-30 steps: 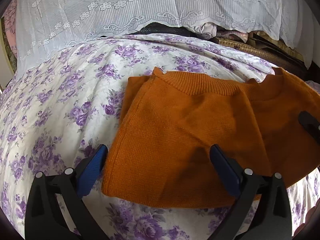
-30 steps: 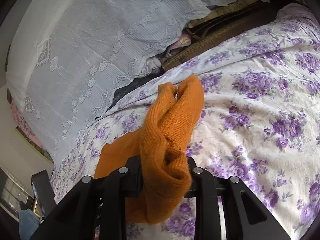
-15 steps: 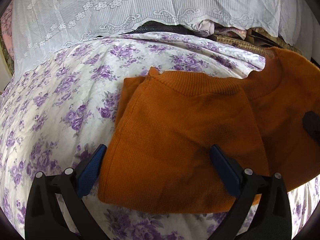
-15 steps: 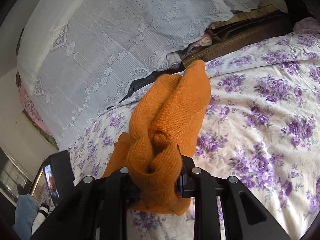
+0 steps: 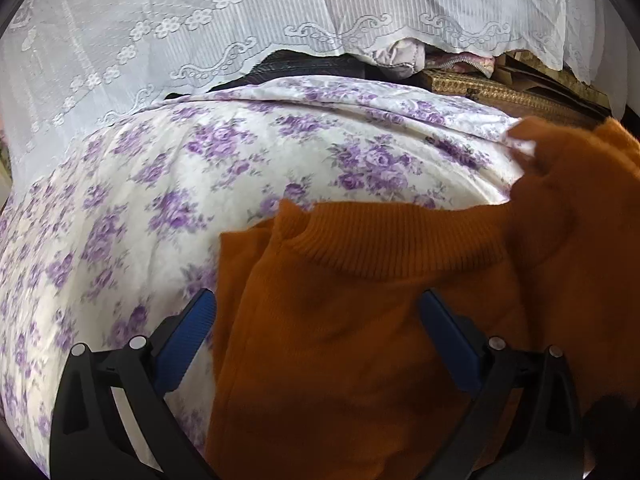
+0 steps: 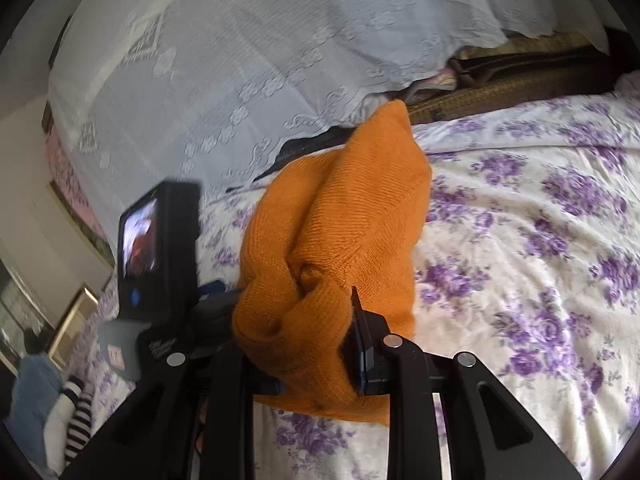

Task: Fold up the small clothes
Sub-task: 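Lift the folded cardigan off the bed with the right tool, then carry the folded cardigan away from the left tool with the right tool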

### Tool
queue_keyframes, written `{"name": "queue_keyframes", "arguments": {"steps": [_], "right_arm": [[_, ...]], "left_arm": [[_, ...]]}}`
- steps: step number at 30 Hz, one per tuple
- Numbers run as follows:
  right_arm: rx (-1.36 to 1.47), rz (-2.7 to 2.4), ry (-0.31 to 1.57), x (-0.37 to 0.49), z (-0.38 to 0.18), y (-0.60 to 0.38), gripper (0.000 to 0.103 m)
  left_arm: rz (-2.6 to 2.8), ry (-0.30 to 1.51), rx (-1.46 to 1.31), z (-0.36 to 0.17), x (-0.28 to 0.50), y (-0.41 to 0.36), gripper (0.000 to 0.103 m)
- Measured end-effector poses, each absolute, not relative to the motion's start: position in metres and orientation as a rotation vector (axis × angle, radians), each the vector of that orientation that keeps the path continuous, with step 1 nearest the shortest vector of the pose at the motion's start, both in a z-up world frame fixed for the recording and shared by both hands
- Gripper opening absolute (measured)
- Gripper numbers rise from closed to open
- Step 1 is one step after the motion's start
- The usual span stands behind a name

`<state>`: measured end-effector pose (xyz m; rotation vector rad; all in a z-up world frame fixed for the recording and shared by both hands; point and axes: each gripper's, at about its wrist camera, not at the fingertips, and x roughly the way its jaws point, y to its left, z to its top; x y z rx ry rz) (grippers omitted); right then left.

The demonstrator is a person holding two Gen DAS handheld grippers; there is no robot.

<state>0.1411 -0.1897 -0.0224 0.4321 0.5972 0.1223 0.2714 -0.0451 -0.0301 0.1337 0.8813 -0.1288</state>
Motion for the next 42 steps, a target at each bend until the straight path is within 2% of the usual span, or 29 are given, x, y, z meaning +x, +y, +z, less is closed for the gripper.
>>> {"name": "queue_keyframes", "arguments": {"steps": [6, 20, 34, 37, 40, 42], "right_arm": [[0.296, 0.122, 0.609, 0.147, -0.021, -0.155, 0.025], [0.160, 0.194, 0.582, 0.175, 0.013, -0.085, 0.025], [0.008, 0.254, 0.693, 0.186, -0.022, -0.049, 0.026], [-0.019, 0.267, 0.721, 0.187, -0.028, -0.044, 0.029], [-0.076, 0.302, 0.756, 0.187, -0.035, -0.035, 0.041], [-0.126, 0.324, 0.761, 0.184, -0.037, -0.027, 0.056]], "left_arm": [[-0.114, 0.804, 0.153, -0.019, 0.284, -0.033, 0.099], [-0.054, 0.777, -0.024, -0.004, 0.313, 0.045, 0.099], [0.072, 0.839, -0.104, -0.020, 0.329, 0.092, 0.099], [0.076, 0.842, -0.115, -0.019, 0.329, 0.096, 0.099], [0.082, 0.836, -0.112, -0.015, 0.328, 0.098, 0.099], [0.087, 0.826, -0.102, -0.009, 0.325, 0.099, 0.099]]}}
